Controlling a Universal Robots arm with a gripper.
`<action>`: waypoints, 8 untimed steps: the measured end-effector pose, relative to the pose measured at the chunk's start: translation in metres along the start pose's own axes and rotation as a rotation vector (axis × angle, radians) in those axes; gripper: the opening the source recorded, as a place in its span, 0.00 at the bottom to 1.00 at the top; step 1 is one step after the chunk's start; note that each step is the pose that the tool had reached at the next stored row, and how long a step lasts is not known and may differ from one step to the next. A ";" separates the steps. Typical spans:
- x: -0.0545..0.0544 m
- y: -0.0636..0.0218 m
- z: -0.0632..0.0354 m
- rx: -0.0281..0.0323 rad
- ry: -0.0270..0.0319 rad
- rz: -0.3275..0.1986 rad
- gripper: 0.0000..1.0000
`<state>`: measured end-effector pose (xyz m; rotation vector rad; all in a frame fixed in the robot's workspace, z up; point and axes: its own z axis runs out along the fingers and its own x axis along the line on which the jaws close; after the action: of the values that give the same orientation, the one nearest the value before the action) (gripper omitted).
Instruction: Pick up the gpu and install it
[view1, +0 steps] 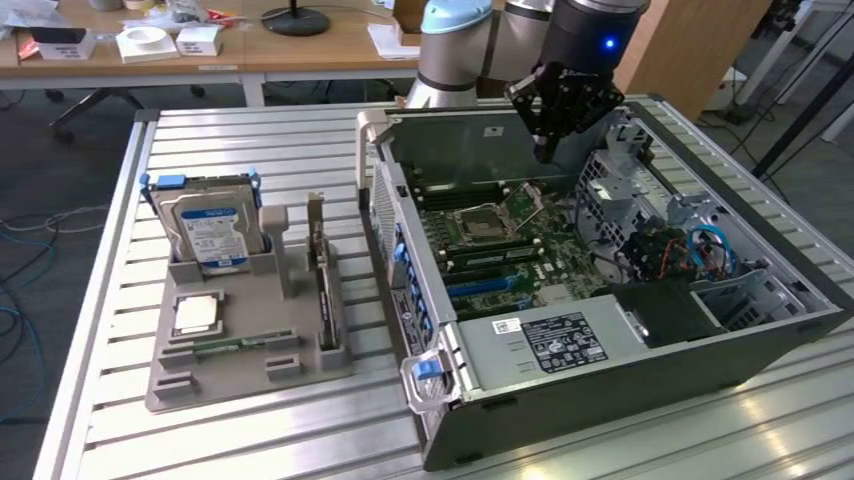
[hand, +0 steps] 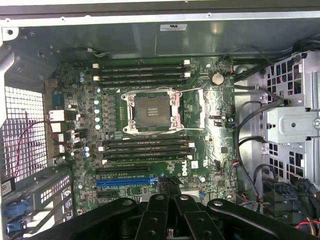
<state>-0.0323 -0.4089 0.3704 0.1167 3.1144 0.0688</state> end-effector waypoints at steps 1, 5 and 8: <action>0.000 0.0000 0.0000 -0.0004 0.0001 0.000 0.10; 0.000 0.0003 -0.0060 -0.0009 0.0001 0.000 0.10; 0.000 0.0003 -0.0069 -0.0030 0.0003 0.000 0.10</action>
<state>-0.0323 -0.4089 0.3774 0.1172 3.1144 0.0735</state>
